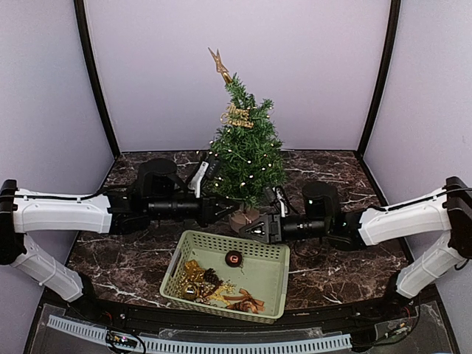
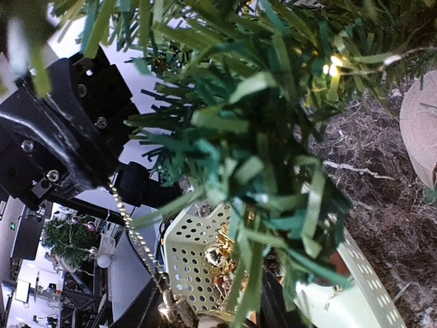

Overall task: Decorate the small christmas tree
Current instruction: Hang the ornament ball on the branch.

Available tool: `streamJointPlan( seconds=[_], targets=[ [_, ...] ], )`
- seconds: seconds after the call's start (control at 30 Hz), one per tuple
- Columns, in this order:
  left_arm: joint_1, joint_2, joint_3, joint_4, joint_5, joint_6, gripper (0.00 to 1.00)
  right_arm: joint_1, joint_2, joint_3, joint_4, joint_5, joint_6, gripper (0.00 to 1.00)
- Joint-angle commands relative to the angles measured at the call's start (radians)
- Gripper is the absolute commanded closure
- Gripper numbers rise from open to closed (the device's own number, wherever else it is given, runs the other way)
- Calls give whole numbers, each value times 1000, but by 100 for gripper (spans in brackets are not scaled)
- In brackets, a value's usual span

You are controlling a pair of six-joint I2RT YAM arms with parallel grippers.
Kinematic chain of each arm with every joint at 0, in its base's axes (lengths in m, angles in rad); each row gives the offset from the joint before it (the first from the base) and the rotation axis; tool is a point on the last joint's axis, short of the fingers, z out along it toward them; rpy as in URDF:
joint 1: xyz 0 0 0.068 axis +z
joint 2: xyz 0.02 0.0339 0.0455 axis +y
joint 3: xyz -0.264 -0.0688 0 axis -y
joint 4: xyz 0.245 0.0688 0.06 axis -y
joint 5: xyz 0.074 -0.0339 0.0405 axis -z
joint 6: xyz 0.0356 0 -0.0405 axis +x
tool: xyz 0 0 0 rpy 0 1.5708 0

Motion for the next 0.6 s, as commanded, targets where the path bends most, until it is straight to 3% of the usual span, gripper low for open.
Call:
streamJointPlan(
  seconds=[0.0,0.27,0.57],
  targets=[
    [1,-76,-4,-58,-71,26,100,-2,23,56,70,-6,3,62],
    [5,-96,-9,-72,-18,46,100,23,37,82,77,32,1,61],
    [5,-88,35,25,53,37,100,34,-97,60,0,105,-11,61]
  ],
)
